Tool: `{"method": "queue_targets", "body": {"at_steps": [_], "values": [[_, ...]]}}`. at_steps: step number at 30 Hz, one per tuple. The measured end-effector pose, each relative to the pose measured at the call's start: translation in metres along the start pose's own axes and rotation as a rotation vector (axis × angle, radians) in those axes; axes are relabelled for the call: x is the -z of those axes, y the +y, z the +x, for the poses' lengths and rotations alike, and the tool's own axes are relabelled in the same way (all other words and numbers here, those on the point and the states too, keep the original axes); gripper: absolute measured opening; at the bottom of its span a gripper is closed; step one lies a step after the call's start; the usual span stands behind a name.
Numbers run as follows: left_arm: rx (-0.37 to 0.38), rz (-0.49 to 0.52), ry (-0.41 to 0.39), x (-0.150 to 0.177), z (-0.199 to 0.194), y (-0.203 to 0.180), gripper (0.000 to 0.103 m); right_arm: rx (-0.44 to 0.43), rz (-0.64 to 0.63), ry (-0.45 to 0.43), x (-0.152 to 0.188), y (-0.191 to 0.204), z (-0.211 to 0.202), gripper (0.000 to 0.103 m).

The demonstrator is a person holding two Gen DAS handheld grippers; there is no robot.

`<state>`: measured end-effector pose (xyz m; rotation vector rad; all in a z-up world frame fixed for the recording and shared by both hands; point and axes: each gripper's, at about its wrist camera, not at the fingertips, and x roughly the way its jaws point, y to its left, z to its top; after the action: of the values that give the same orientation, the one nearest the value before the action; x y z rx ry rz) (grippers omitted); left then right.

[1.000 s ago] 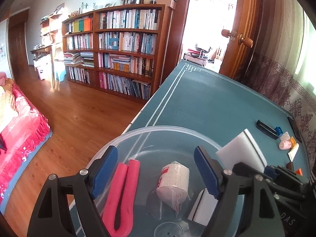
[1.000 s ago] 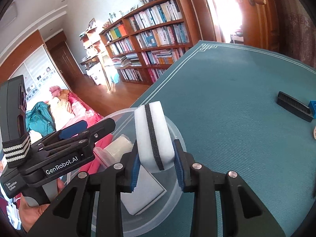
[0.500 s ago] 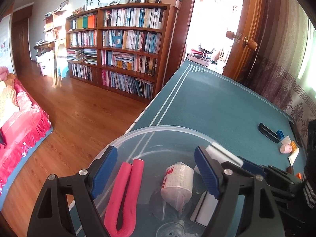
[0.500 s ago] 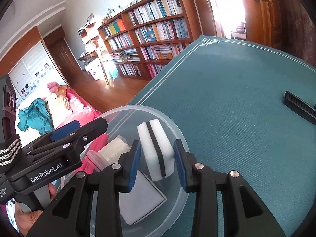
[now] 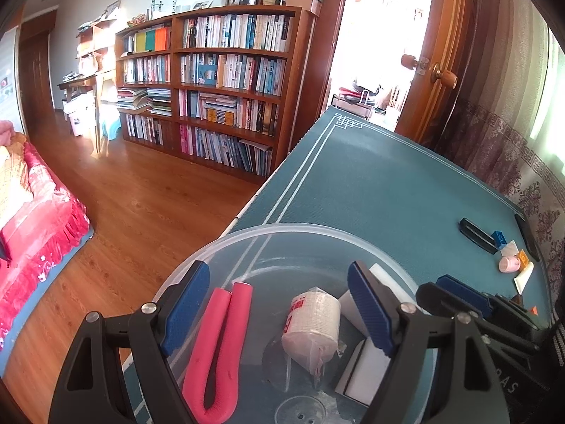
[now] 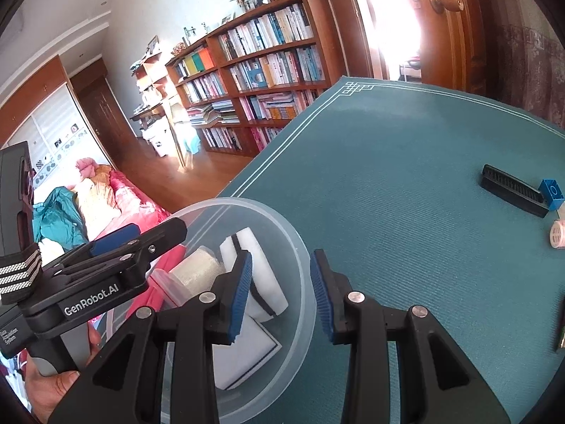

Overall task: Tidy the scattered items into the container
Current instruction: 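Release the roll with the left tool while the right tool releases the sponge into the bowl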

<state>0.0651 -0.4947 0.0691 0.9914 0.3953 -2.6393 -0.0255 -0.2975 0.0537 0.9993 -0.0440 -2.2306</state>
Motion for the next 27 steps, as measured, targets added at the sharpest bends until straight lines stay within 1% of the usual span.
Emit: {"method": "queue_targets", "body": {"at_steps": [2, 6, 10, 12, 16, 20, 27], "values": [[-0.001, -0.002, 0.000, 0.000, 0.000, 0.000, 0.084, -0.011, -0.016, -0.003, 0.003, 0.004, -0.003, 0.038], [-0.001, -0.004, 0.003, 0.000, -0.001, 0.000, 0.084, -0.002, -0.067, -0.010, 0.009, 0.011, -0.008, 0.049], [0.001, 0.001, 0.004, 0.001, -0.001, -0.001, 0.084, 0.014, -0.102, -0.004, 0.013, 0.016, -0.006, 0.049], [0.003, 0.003, 0.006, 0.001, -0.001, -0.002, 0.084, 0.036, -0.104, 0.009, 0.014, 0.016, -0.002, 0.049], [0.005, 0.007, 0.007, 0.003, -0.002, -0.003, 0.084, 0.080, -0.061, 0.021, 0.013, 0.004, 0.004, 0.049], [0.007, 0.006, 0.009, 0.004, -0.003, -0.004, 0.084, 0.115, -0.008, 0.001, 0.010, -0.010, -0.002, 0.049], [0.019, 0.019, 0.015, 0.008, -0.006, -0.010, 0.084, 0.137, 0.027, -0.009, 0.014, -0.027, -0.016, 0.049]]}}
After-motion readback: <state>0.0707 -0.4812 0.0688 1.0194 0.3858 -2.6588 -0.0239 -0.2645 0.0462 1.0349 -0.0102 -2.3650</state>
